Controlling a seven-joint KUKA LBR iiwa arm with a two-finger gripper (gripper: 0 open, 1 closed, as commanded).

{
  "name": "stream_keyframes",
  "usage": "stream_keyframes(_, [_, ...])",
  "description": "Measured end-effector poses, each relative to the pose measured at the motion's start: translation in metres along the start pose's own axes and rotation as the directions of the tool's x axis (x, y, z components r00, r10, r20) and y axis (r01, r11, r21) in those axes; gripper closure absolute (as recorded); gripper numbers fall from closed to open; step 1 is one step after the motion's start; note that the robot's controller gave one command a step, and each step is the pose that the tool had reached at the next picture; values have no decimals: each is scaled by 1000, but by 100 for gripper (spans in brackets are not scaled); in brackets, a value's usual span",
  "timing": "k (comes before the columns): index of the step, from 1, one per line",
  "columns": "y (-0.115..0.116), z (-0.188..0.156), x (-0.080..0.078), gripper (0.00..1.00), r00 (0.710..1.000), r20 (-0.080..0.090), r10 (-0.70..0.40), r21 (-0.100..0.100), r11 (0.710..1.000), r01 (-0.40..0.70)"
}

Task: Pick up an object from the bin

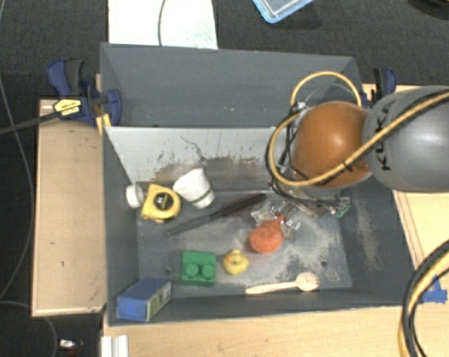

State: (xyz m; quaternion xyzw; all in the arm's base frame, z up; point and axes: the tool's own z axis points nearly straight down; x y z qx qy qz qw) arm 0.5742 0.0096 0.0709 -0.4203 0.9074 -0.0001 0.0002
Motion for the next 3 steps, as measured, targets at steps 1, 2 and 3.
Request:
stream_keyframes(1, [0,0,0,100,1000,0,1,0,1000,-1])
stream_keyframes(2, [-6,-77,-2,100,1000,2,-5,0,1000,5])
stream_keyframes(3, [17,-139,18,100,949,1,-317,-5,949,317])
